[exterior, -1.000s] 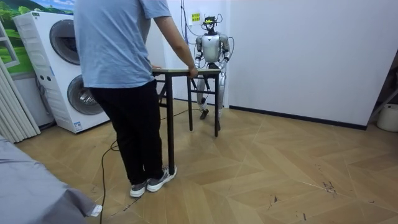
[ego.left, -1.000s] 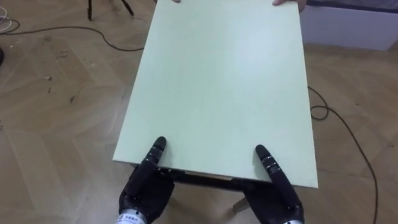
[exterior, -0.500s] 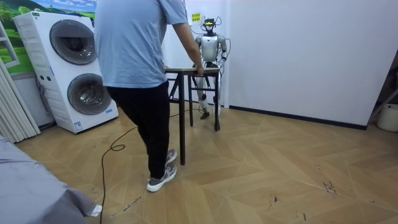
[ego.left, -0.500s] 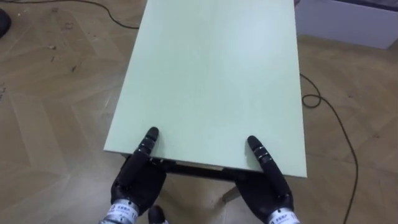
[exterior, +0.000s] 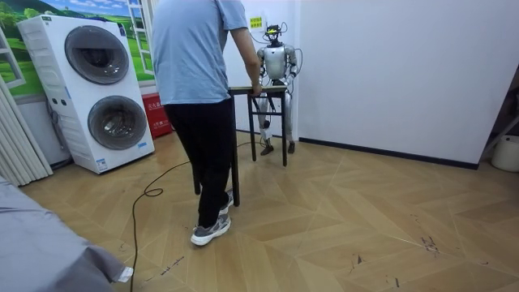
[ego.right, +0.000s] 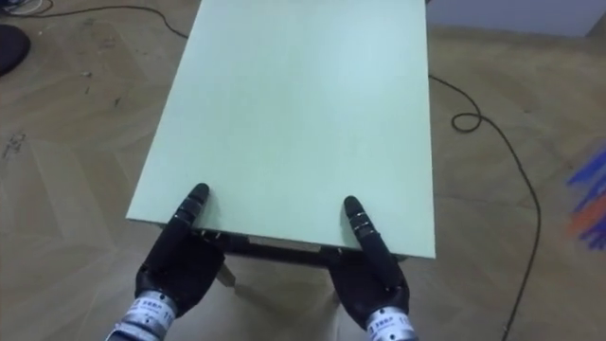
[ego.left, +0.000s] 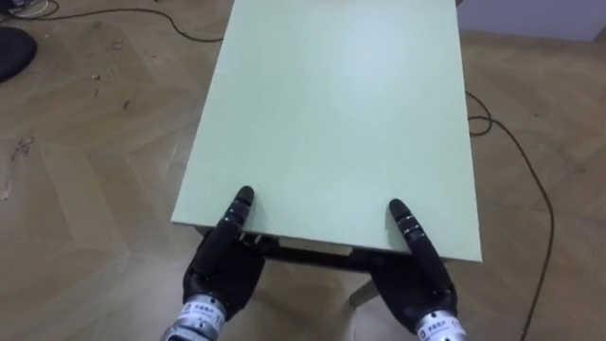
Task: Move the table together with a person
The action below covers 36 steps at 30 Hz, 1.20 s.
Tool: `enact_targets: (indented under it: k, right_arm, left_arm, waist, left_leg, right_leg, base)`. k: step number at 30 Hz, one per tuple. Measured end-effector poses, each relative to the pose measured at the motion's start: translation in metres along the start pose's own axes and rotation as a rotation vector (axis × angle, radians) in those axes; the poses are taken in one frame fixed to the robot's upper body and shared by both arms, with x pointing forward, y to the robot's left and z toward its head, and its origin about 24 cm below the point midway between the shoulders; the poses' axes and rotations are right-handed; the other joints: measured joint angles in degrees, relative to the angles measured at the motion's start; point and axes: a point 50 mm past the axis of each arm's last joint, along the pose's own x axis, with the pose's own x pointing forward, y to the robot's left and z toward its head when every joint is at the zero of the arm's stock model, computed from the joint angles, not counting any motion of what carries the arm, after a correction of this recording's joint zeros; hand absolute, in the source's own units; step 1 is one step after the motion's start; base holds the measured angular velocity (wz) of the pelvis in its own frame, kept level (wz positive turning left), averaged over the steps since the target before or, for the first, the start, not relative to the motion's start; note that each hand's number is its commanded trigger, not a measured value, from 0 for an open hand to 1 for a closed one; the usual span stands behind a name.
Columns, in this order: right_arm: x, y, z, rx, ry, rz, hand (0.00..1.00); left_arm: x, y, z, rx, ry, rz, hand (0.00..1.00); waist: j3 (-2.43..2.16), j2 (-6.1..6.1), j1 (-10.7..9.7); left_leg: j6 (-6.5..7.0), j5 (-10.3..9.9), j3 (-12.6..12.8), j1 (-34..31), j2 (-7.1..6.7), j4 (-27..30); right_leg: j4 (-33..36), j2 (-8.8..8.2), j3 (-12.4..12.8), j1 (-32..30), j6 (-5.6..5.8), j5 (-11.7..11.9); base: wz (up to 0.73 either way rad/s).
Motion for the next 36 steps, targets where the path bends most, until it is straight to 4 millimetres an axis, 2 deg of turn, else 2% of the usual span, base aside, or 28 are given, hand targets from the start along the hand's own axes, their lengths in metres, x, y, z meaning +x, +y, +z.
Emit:
enact_targets:
  k: [1, 2, 6, 7, 11, 13, 14, 15, 18, 20, 21, 23, 24, 25, 27, 29, 31, 33, 36]
  right_arm:
    - [0.0, 0.001, 0.001, 0.012, -0.01, 0.005, 1.0]
    - [0.002, 0.004, 0.003, 0.016, -0.021, 0.015, 1.0]
    - [0.005, 0.005, 0.002, 0.024, -0.017, 0.013, 1.0]
    - [0.006, 0.005, 0.003, 0.026, -0.013, 0.014, 1.0]
    - [0.006, 0.002, 0.005, 0.012, 0.001, 0.003, 1.0]
    - [0.002, -0.002, 0.005, 0.005, 0.001, -0.016, 1.0]
    - [-0.001, -0.004, 0.005, 0.01, 0.003, -0.028, 1.0]
    - [-0.001, -0.006, 0.004, 0.014, 0.005, -0.034, 1.0]
    - [-0.008, -0.012, 0.0, 0.025, 0.023, -0.065, 1.0]
    - [-0.012, -0.015, -0.001, 0.033, 0.023, -0.08, 1.0]
    - [-0.013, -0.016, -0.002, 0.037, 0.024, -0.084, 1.0]
    - [-0.016, -0.018, -0.005, 0.055, 0.026, -0.095, 1.0]
    - [-0.016, -0.018, -0.006, 0.059, 0.027, -0.096, 1.0]
    - [-0.016, -0.018, -0.006, 0.059, 0.027, -0.095, 1.0]
    - [-0.016, -0.017, -0.007, 0.057, 0.028, -0.094, 1.0]
    - [-0.014, -0.016, -0.007, 0.06, 0.025, -0.088, 1.0]
    - [-0.014, -0.016, -0.008, 0.069, 0.027, -0.087, 1.0]
    - [-0.014, -0.015, -0.009, 0.07, 0.025, -0.085, 1.0]
    - [-0.014, -0.015, -0.01, 0.064, 0.021, -0.084, 1.0]
  left_arm:
    - [0.003, -0.003, 0.0, 0.005, 0.0, -0.011, 1.0]
    - [0.006, -0.007, 0.002, 0.011, -0.008, -0.027, 1.0]
    - [0.007, -0.008, 0.002, 0.012, -0.014, -0.017, 1.0]
    - [0.007, -0.008, 0.002, 0.008, -0.014, -0.013, 1.0]
    - [0.007, -0.004, 0.0, 0.002, -0.006, 0.005, 1.0]
    - [0.006, 0.0, -0.004, -0.006, 0.003, 0.018, 1.0]
    - [0.006, 0.002, -0.006, -0.007, 0.009, 0.027, 1.0]
    - [0.006, 0.003, -0.006, -0.006, 0.012, 0.03, 1.0]
    - [-0.001, 0.01, -0.009, -0.006, 0.032, 0.061, 1.0]
    - [-0.002, 0.011, -0.011, -0.003, 0.047, 0.066, 1.0]
    - [-0.002, 0.011, -0.011, -0.002, 0.051, 0.068, 1.0]
    - [-0.003, 0.013, -0.011, 0.004, 0.057, 0.074, 1.0]
    - [-0.003, 0.013, -0.011, 0.007, 0.057, 0.074, 1.0]
    - [-0.003, 0.013, -0.01, 0.008, 0.056, 0.075, 1.0]
    - [-0.004, 0.013, -0.01, 0.01, 0.052, 0.075, 1.0]
    - [-0.003, 0.013, -0.008, 0.022, 0.044, 0.071, 1.0]
    - [-0.003, 0.013, -0.007, 0.031, 0.038, 0.067, 1.0]
    - [-0.004, 0.013, -0.006, 0.033, 0.032, 0.067, 1.0]
    - [-0.005, 0.013, -0.006, 0.033, 0.033, 0.068, 1.0]
  waist:
    - [-0.1, -0.03, -0.09]
    - [-0.1, -0.14, 0.6]
    - [-0.08, -0.06, 0.58]
    - [-0.07, -0.06, 0.54]
    - [-0.05, -0.36, -0.02]
    - [-0.09, -0.42, -0.6]
    - [-0.17, -0.99, -0.63]
    - [-0.17, -1.26, -0.74]
    - [-0.52, -2.16, -1.74]
    - [-0.6, -2.34, -2.08]
    - [-0.63, -2.38, -2.08]
    - [-0.61, -2.38, -1.75]
    - [-0.62, -2.44, -1.19]
    - [-0.63, -2.54, -1.08]
    - [-0.64, -2.68, -0.01]
    - [-0.59, -2.83, 1.91]
    - [-0.61, -3.1, 2.27]
    - [-0.6, -3.27, 2.8]
    - [-0.61, -3.35, 2.92]
  left_leg:
    - [-0.02, 0.01, 0.02, 2.0, -0.56, -5.64]
    - [0.14, -0.12, 0.44, 2.26, -0.61, -8.34]
    - [0.76, -0.27, 0.89, 2.47, -0.97, -11.08]
    - [1.49, -0.03, 1.24, 2.34, -1.3, -11.59]
    - [2.92, 1.31, 2.48, 1.15, -2.72, -11.42]
    - [3.66, 1.75, 2.59, 1.12, -3.55, -11.63]
    - [4.28, 2.35, 2.66, 1.44, -4.26, -12.08]
    - [4.54, 2.63, 2.69, 1.53, -4.36, -12.28]
    - [6.1, 3.59, 2.75, 1.48, -6.0, -12.29]
    - [6.93, 3.98, 2.66, 1.35, -6.29, -12.32]
    - [7.14, 4.13, 2.67, 1.4, -6.29, -12.32]
    - [7.31, 4.8, 2.31, 1.75, -6.19, -12.56]
    - [7.2, 4.94, 2.4, 1.82, -6.23, -12.65]
    - [7.13, 4.98, 2.46, 1.81, -6.32, -12.66]
    - [6.72, 5.18, 2.66, 2.21, -6.43, -13.17]
    - [5.98, 5.64, 3.81, 2.81, -5.92, -14.41]
    - [5.54, 5.81, 3.89, 2.97, -5.72, -14.69]
    - [5.01, 5.82, 3.86, 2.9, -4.93, -14.95]
    - [4.55, 5.67, 3.29, 3.01, -4.23, -14.94]
  right_leg:
    - [-1.8, 0.28, 1.73, -0.55, 0.69, 1.27]
    - [-2.75, 0.34, 1.68, -1.5, 1.17, 2.06]
    - [-3.1, -0.01, 1.91, -2.66, 1.44, 3.2]
    - [-4.18, -0.06, 1.68, -2.77, 1.6, 4.01]
    - [-5.99, -1.01, 1.68, -3.43, 1.67, 7.31]
    - [-7.19, -1.57, 1.96, -2.5, 2.31, 8.3]
    - [-7.27, -2.16, 3.06, -2.42, 2.77, 8.94]
    - [-7.44, -2.38, 3.58, -2.42, 3.02, 9.39]
    - [-7.78, -3.79, 5.36, -2.18, 4.91, 11.97]
    - [-7.73, -4.11, 7.61, -1.88, 6.09, 12.9]
    - [-7.1, -4.13, 8.3, -1.78, 6.36, 12.72]
    - [-0.75, -4.9, 8.83, -0.18, 7.1, 6.87]
    - [-0.18, -4.93, 8.8, 1.42, 7.63, 4.47]
    - [-0.89, -4.72, 8.78, 1.99, 7.92, 3.85]
    - [-3.61, -4.08, 8.8, 3.23, 7.76, 3.42]
    - [-6.83, -2.84, 9.44, 4.06, 6.33, 3.84]
    - [-7.8, -2.1, 9.39, 4.35, 6.01, 4.0]
    - [-9.31, -1.23, 9.03, 4.81, 5.38, 4.3]
    - [-10.41, -0.65, 7.92, 5.71, 5.05, 4.44]
  base:
    - [0.09]
    - [-0.07]
    - [-0.08]
    - [-0.19]
    - [-0.11]
    - [0.0]
    - [0.0]
    - [0.0]
    - [0.06]
    - [0.18]
    - [0.2]
    - [0.07]
    - [0.0]
    - [-0.06]
    - [-0.12]
    - [-0.29]
    - [-0.07]
    - [0.0]
    - [0.06]
